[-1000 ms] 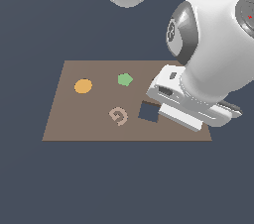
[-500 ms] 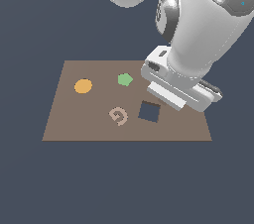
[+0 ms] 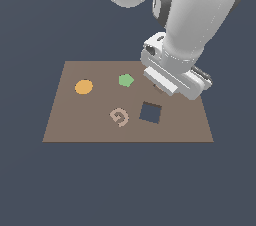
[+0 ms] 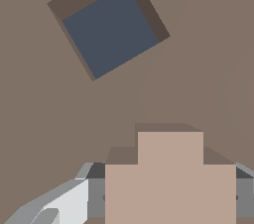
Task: Insert a designated object into the corresponding slot on a board.
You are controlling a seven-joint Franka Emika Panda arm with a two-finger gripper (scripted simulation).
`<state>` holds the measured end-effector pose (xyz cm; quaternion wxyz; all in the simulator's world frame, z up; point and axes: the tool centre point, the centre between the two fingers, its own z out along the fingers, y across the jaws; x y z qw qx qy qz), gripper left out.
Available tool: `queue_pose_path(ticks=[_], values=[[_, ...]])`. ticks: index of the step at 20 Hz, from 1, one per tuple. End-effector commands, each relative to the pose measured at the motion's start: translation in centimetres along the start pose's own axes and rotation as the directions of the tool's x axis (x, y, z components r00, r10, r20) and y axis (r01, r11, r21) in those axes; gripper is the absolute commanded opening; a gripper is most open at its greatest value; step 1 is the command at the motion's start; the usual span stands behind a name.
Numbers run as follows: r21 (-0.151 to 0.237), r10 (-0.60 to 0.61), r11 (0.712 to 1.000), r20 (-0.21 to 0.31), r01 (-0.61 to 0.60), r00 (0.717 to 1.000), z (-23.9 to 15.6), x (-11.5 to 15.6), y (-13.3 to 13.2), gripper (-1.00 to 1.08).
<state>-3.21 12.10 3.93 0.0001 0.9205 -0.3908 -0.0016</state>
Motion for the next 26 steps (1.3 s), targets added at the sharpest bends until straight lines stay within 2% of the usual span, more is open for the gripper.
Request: queue_pose_path(ticks=[1,16,17,26], values=[[0.001,0.023,1.000,0.000,-0.023,1.000,-0.1,-0.4,0.6,-1.00],[0.001,0.046,0.999,-0.001,-0.046,0.999,0.9,-1.0,1.1,-1.00],[0.001,0.046,0.999,-0.001,-0.046,0.999,0.9,-1.0,1.1,1.00],[0.001,0.046,0.999,-0.001,-0.046,0.999,0.9,-1.0,1.1,1.00]])
